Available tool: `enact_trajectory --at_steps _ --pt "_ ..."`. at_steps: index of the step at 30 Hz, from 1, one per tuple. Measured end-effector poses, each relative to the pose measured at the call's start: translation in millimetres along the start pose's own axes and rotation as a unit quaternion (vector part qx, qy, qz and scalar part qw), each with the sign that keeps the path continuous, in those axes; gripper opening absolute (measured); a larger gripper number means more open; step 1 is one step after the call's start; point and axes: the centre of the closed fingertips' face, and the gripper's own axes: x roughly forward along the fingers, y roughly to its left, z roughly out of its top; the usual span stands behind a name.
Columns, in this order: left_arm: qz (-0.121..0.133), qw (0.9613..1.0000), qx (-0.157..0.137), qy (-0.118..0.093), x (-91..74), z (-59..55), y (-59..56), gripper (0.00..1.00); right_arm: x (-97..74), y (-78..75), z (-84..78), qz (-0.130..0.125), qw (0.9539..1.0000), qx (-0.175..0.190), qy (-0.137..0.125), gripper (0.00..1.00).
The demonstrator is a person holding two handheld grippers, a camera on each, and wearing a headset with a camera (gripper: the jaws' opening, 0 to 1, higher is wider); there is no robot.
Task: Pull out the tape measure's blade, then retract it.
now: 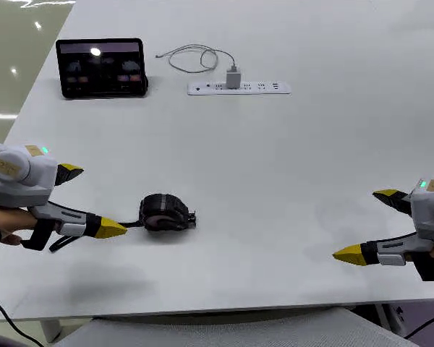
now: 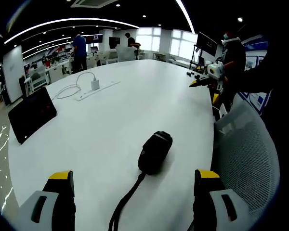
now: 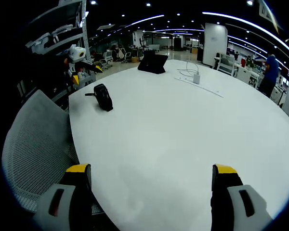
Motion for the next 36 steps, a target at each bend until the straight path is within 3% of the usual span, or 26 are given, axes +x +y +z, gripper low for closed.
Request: enact_trajectory --at_steps 3,4,10,12,14,16,18,19,25,26,27,29,32,36 --pt "-0.013 0.9993 0.028 0.021 4.0 -0.8 -0.3 0.99 4.2 3.7 7.5 0.007 1.0 0.0 -0.007 1.0" --pt "-0.025 0.9989 0.033 0.023 6.3 1.0 -1.6 0.98 5.8 4.8 10.9 0.009 0.9999 -0.001 -0.012 1.0" --pt "-0.036 0.9963 0.072 0.03 15.2 9.3 1.6 0.99 17.7 10.7 17.4 0.026 0.9996 -0.011 -0.005 1.0" --pt "-0.067 0.9921 0.089 0.058 17.2 2.7 -5.7 0.99 21.5 12.9 19.8 0.03 0.9994 -0.019 0.0 1.0" --pt "-0.077 0.9872 0.121 0.069 18.0 3.3 -8.5 0.99 25.2 16.0 23.6 0.038 0.9991 -0.021 -0.001 1.0" --pt "-0.084 0.9849 0.127 0.083 19.9 1.7 -10.4 0.99 29.4 17.6 28.1 0.041 0.9987 -0.029 -0.005 1.0" --pt "-0.091 0.9839 0.131 0.081 25.9 4.9 -13.3 0.99 37.3 18.7 31.0 0.044 0.9985 -0.033 -0.004 1.0" --pt "-0.097 0.9831 0.13 0.084 29.3 6.0 -15.9 0.99 42.3 24.3 33.7 0.059 0.9976 -0.036 -0.005 1.0" --pt "-0.111 0.9805 0.127 0.101 46.4 9.5 -25.0 0.99 62.4 39.0 48.8 0.085 0.9943 -0.064 -0.005 1.0" --pt "-0.113 0.979 0.133 0.105 48.1 8.9 -25.8 0.99 64.7 41.4 50.7 0.089 0.994 -0.064 -0.005 1.0" --pt "-0.111 0.9742 0.161 0.113 50.6 7.5 -23.6 0.99 67.5 44.6 53.5 0.095 0.9933 -0.066 -0.004 1.0" --pt "-0.109 0.969 0.189 0.117 53.9 8.9 -23.8 0.98 71.5 48.5 58.5 0.101 0.9919 -0.076 -0.006 1.0" --pt "-0.106 0.9709 0.174 0.126 57.2 11.4 -21.6 0.98 76.5 51.4 63.4 0.109 0.9906 -0.083 -0.005 1.0" --pt "-0.099 0.9687 0.18 0.14 60.2 14.2 -16.7 0.94 82.1 51.9 70.8 0.114 0.9894 -0.089 -0.009 1.0"
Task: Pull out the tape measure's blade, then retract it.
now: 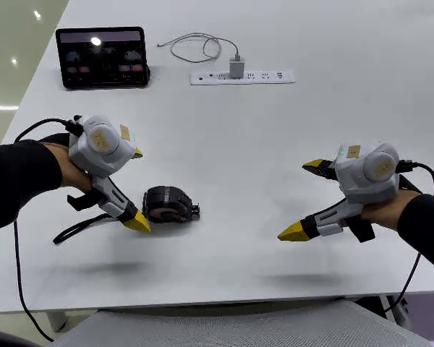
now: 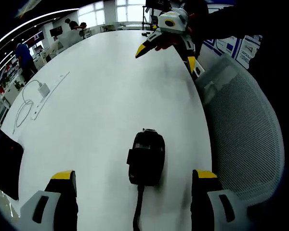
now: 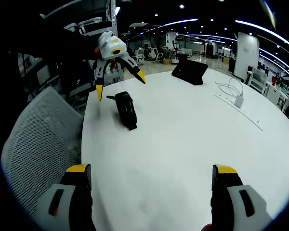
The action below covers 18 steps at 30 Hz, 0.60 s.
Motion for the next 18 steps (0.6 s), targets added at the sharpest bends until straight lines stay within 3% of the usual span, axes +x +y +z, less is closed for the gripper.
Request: enact_trajectory --at_steps 3,9,14,18 --pt "-0.007 1.0 -0.006 0.002 2.8 4.7 0.1 0.9 5.0 -0.1 6.7 0.005 0.9999 -0.008 -0.008 1.0" --pt "-0.016 0.9997 0.017 0.003 13.2 13.2 -5.9 0.83 18.1 -0.8 9.4 0.008 0.9999 -0.015 -0.002 1.0" --pt "-0.027 0.9983 0.044 0.029 24.3 6.0 -11.9 0.83 27.2 2.2 13.7 0.015 0.9996 -0.021 -0.01 1.0" --pt "-0.028 0.9984 0.041 0.025 25.2 10.3 -13.1 0.75 37.2 16.7 18.2 0.05 0.9975 -0.043 -0.025 0.98"
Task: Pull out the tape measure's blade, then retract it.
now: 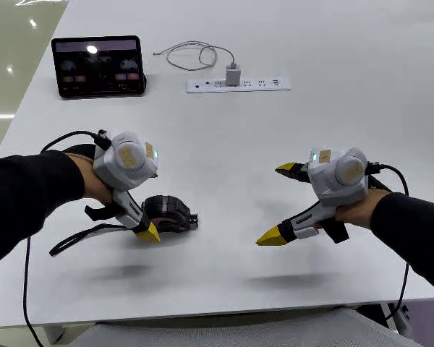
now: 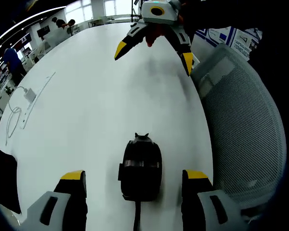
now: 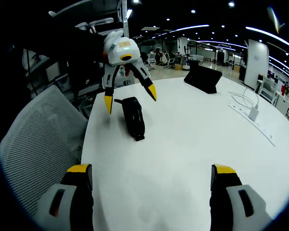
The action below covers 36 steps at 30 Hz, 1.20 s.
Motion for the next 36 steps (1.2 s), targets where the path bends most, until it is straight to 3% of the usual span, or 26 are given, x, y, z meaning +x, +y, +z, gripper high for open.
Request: enact_trajectory --at_steps 3,16,22,24,30,34,36 --pt "-0.004 1.0 0.007 0.001 2.1 1.2 -1.6 0.67 6.6 -0.2 -0.3 0.004 0.9998 -0.017 0.003 0.97" --pt "-0.014 0.9999 0.006 0.001 8.0 3.1 -9.5 0.42 36.2 -3.5 11.3 0.011 0.9999 -0.009 0.001 0.91" --pt "-0.003 0.9999 0.014 0.004 10.0 3.3 -5.6 0.32 51.5 1.2 18.2 0.021 0.9997 -0.014 0.004 0.86" --pt "-0.001 0.9996 0.027 0.003 10.1 2.9 -8.7 0.31 56.2 2.2 20.1 0.025 0.9994 -0.022 0.007 0.84" --pt "-0.001 0.9997 0.02 0.013 12.2 1.0 -6.4 0.31 66.5 6.0 29.5 0.031 0.9985 -0.046 0.007 0.76" --pt "0.004 0.9998 0.014 0.01 12.4 0.0 -7.0 0.3 75.6 6.0 23.6 0.021 0.9974 -0.064 0.023 0.68" --pt "0.007 0.9998 0.013 0.01 12.7 -0.3 -6.1 0.3 82.4 12.2 20.8 0.03 0.997 -0.068 0.024 0.65"
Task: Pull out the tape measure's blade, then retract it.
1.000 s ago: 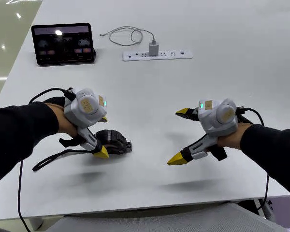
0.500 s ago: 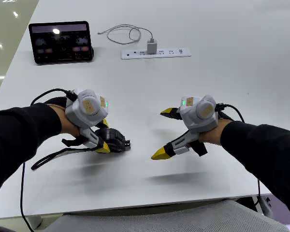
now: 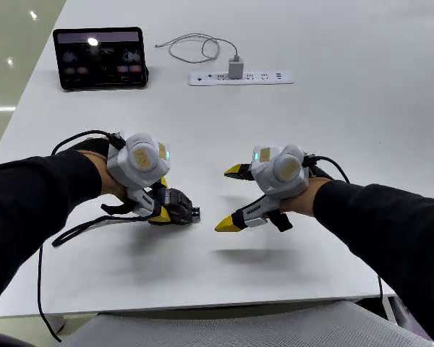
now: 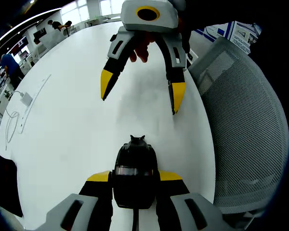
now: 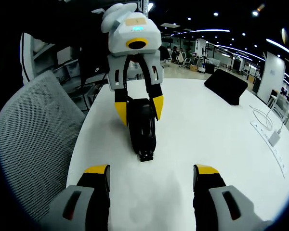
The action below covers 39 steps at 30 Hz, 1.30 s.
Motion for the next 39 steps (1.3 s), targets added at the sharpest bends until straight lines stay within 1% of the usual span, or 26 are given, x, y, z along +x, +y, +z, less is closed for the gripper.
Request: enact_trajectory --at_steps 4,6,11,15,17,18,19,20,21,23,25,27,28,29,31,32,33,34,36,38,39 --pt "0.003 1.0 -0.001 0.003 1.0 0.6 0.4 0.3 10.8 9.7 -2.8 0.015 0.9997 -0.011 0.014 0.62" --pt "0.002 1.0 -0.003 0.003 0.8 0.4 0.5 0.3 14.9 9.8 -1.5 0.016 0.9997 -0.013 0.014 0.6" --pt "0.003 1.0 0.005 0.007 0.1 0.8 -0.8 0.3 23.9 8.2 2.5 0.02 0.9996 -0.016 0.014 0.57" --pt "0.0 1.0 0.007 0.006 0.3 0.7 -0.3 0.3 29.6 3.6 6.4 0.024 0.9995 -0.016 0.013 0.49" --pt "-0.003 1.0 0.006 0.004 0.4 0.4 -0.1 0.3 34.1 1.9 6.2 0.03 0.9991 -0.02 0.024 0.48" --pt "-0.004 1.0 0.005 0.004 0.6 0.2 0.5 0.3 35.6 1.0 7.0 0.031 0.999 -0.02 0.026 0.46" --pt "-0.005 1.0 0.006 0.002 0.9 0.3 0.7 0.3 37.6 1.6 8.4 0.038 0.9987 -0.02 0.028 0.43" --pt "-0.005 1.0 0.005 0.002 0.9 0.4 0.7 0.3 39.3 0.8 8.1 0.038 0.9987 -0.019 0.03 0.39" --pt "-0.005 1.0 0.005 0.0 0.8 0.5 0.8 0.3 41.1 -0.1 5.7 0.043 0.9982 -0.018 0.037 0.36" --pt "-0.003 1.0 0.004 -0.002 0.6 0.5 0.6 0.3 42.6 0.8 5.3 0.048 0.9979 -0.016 0.04 0.31" --pt "0.001 1.0 0.002 -0.006 0.6 0.4 0.8 0.3 44.3 1.6 5.4 0.049 0.9978 -0.02 0.041 0.27" --pt "0.004 0.9999 0.0 -0.011 0.4 0.5 0.8 0.3 47.5 2.7 5.8 0.048 0.9978 -0.019 0.042 0.18" --pt "0.004 0.9999 0.0 -0.012 0.2 0.7 0.6 0.3 48.1 5.8 5.5 0.055 0.9973 -0.023 0.044 0.18" --pt "0.004 0.9999 0.0 -0.014 0.2 0.9 0.5 0.3 49.9 5.7 4.2 0.055 0.9969 -0.031 0.048 0.17" --pt "0.004 0.9999 0.0 -0.015 0.3 1.1 0.5 0.3 52.3 4.3 4.0 0.05 0.997 -0.032 0.051 0.17" --pt "0.004 0.9999 0.0 -0.015 0.4 1.0 0.5 0.3 52.8 5.9 3.5 0.054 0.9966 -0.034 0.053 0.16" --pt "0.004 0.9999 0.001 -0.015 0.4 1.1 0.5 0.3 52.4 8.9 2.5 0.061 0.996 -0.034 0.056 0.12" --pt "0.004 0.9999 0.003 -0.015 1.0 1.1 0.2 0.3 52.7 9.2 1.7 0.058 0.9958 -0.043 0.056 0.12" --pt "0.003 0.9999 0.002 -0.015 1.0 0.9 0.6 0.3 52.8 9.4 1.2 0.059 0.9961 -0.035 0.056 0.11" --pt "0.002 0.9999 -0.002 -0.016 0.9 0.3 1.5 0.3 53.2 8.8 0.7 0.06 0.9951 -0.048 0.061 0.1" --pt "0.003 0.9999 -0.003 -0.016 0.6 -0.2 2.2 0.3 53.4 8.5 0.7 0.059 0.9951 -0.047 0.064 0.09"
